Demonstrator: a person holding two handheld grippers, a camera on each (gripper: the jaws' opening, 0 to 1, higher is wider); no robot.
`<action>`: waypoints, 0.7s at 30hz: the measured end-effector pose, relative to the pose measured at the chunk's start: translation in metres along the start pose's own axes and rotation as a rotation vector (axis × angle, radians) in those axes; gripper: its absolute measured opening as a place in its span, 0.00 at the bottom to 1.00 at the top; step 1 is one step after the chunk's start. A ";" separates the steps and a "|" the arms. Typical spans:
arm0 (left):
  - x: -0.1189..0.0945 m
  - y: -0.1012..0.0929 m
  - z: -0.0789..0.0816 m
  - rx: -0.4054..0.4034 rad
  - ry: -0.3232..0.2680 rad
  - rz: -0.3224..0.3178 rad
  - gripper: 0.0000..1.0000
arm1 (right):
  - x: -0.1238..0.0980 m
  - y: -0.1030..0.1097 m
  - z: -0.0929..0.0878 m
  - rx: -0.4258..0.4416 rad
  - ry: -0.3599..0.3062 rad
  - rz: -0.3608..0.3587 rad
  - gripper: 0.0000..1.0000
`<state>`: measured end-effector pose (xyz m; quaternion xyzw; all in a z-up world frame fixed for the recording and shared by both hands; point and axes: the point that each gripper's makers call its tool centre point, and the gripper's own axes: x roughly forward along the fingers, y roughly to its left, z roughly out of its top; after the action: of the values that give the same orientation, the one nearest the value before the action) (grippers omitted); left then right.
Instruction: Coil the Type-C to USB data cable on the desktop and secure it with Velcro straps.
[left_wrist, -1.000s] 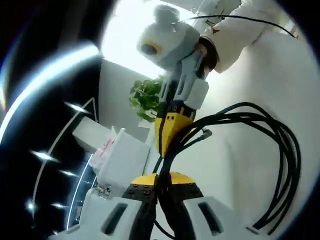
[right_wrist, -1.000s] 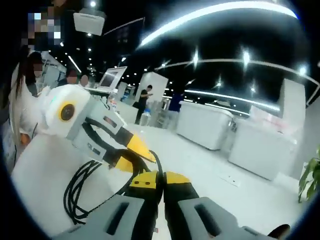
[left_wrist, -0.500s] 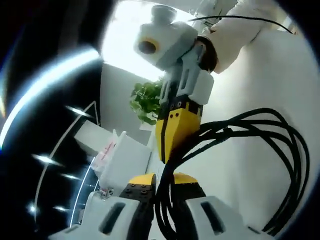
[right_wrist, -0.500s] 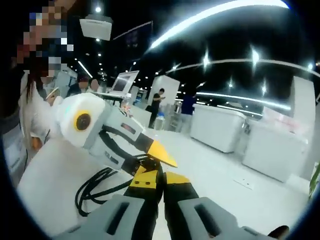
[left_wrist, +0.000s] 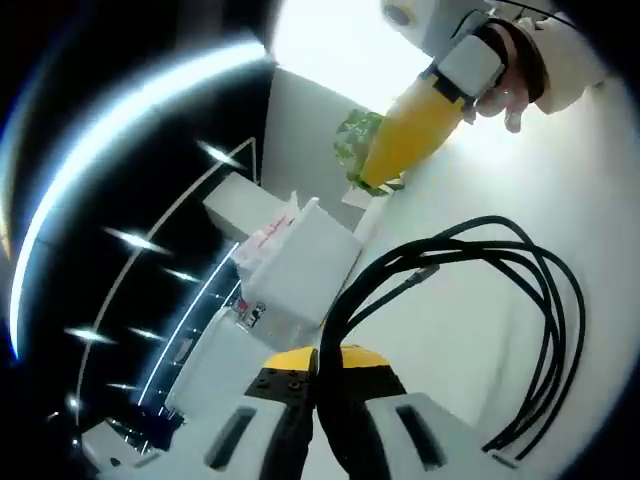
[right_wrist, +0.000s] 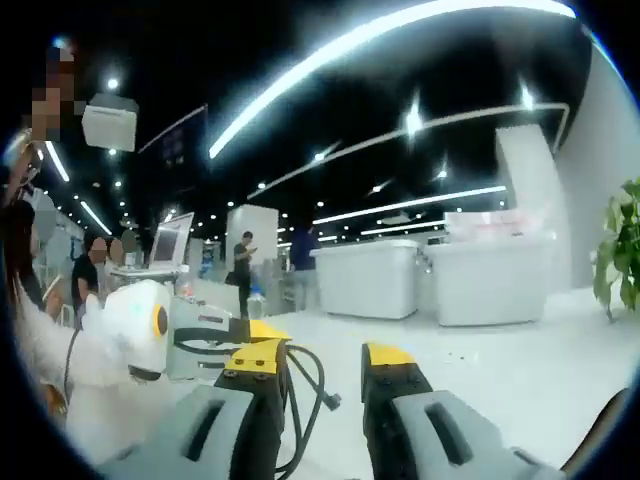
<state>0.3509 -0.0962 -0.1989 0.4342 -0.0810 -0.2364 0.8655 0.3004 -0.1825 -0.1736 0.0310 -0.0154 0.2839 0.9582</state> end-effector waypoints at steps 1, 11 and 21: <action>0.001 0.002 -0.004 -0.028 0.013 0.004 0.08 | 0.003 0.003 -0.011 -0.029 0.039 -0.013 0.34; 0.002 0.002 -0.011 -0.069 0.061 0.011 0.08 | 0.024 0.022 -0.078 -0.280 0.228 -0.099 0.42; -0.004 -0.003 0.007 -0.101 -0.006 -0.032 0.08 | 0.023 0.004 -0.072 -0.492 0.216 -0.146 0.16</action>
<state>0.3439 -0.1005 -0.1967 0.3904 -0.0647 -0.2554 0.8821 0.3181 -0.1616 -0.2437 -0.2321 0.0204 0.2037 0.9509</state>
